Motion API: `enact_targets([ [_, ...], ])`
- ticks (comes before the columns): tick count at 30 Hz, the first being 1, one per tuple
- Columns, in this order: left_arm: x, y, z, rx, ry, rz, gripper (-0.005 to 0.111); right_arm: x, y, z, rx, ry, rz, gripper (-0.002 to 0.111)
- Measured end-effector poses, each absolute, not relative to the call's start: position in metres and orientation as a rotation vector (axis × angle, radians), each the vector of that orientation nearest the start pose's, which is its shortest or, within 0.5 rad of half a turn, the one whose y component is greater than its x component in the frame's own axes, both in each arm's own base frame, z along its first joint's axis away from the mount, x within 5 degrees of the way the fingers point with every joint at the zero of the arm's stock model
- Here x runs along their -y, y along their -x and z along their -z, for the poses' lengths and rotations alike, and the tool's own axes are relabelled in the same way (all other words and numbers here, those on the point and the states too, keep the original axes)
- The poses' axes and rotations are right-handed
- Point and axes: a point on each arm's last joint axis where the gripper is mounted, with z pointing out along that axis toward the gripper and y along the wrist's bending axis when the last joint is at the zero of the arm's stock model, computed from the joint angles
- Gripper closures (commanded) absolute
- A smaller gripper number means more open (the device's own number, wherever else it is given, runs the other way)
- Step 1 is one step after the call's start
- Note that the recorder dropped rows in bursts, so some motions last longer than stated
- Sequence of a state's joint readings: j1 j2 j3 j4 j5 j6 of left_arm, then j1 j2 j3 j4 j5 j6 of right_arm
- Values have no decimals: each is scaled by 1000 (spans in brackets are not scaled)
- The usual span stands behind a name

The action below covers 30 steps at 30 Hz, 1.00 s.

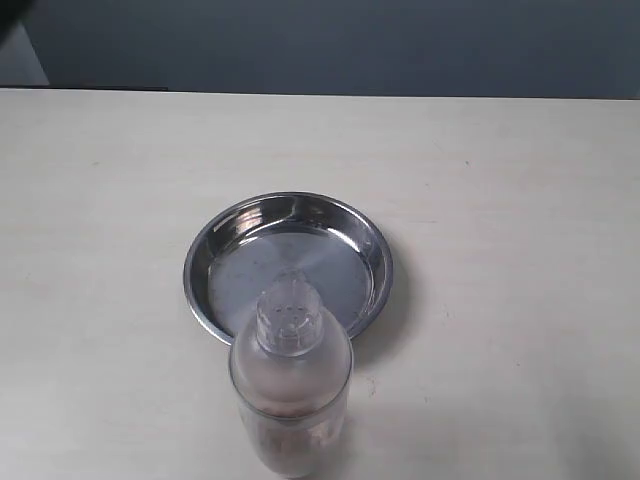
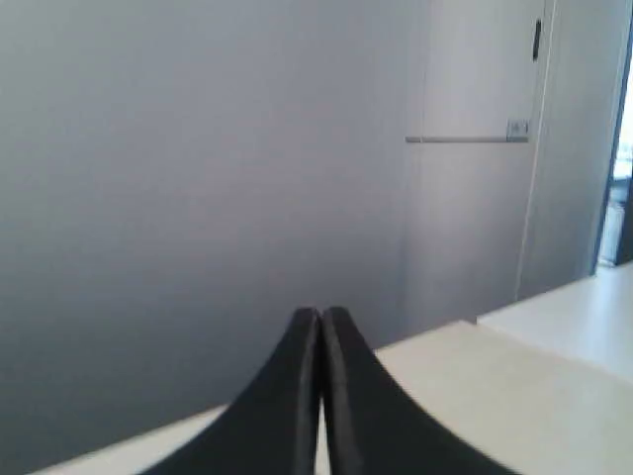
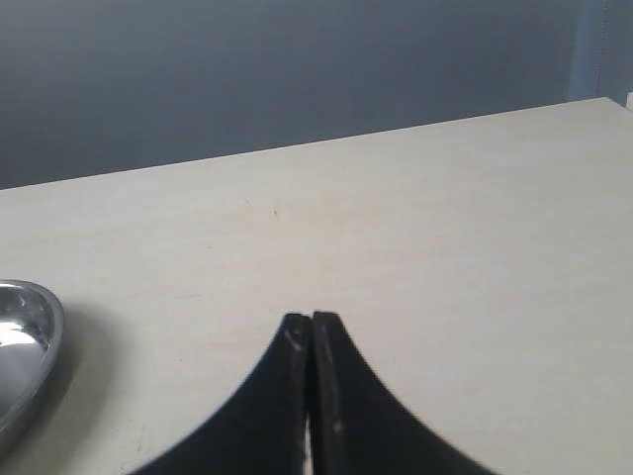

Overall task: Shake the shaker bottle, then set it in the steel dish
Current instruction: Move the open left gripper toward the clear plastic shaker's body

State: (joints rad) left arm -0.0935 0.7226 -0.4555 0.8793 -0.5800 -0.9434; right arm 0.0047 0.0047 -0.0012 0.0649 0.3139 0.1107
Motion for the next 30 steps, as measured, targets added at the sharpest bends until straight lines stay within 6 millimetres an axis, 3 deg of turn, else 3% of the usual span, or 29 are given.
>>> enact_targets([
  [5,66,-162,-309,-1429,-430,633,106,-2,-54,-185,-1798,-137,-144,109],
  [9,71,-164,-298,-1457,-502,668,106,-2,-54,-185,-1798,-137,-144,109],
  [13,77,-160,-295,-1435,-582,709,97,-2,-54,-185,-1798,-137,-144,109],
  [16,79,-157,-297,-1400,-616,745,78,-2,-54,-185,-1798,-137,-144,109],
  [17,80,-156,-297,-1391,-623,753,65,-2,-54,-185,-1798,-137,-144,109],
  [20,82,-152,-298,-1361,-662,780,7,-2,-54,-185,-1798,-137,-144,109],
  [21,83,-152,-299,-1352,-671,786,2,-2,-54,-185,-1798,-137,-144,109],
  [26,89,-148,-300,-1275,-722,905,1,-2,-54,-185,-1798,-137,-144,109],
  [30,93,-157,-289,-1299,-746,993,1,-2,-54,-185,-1798,-137,-144,109],
])
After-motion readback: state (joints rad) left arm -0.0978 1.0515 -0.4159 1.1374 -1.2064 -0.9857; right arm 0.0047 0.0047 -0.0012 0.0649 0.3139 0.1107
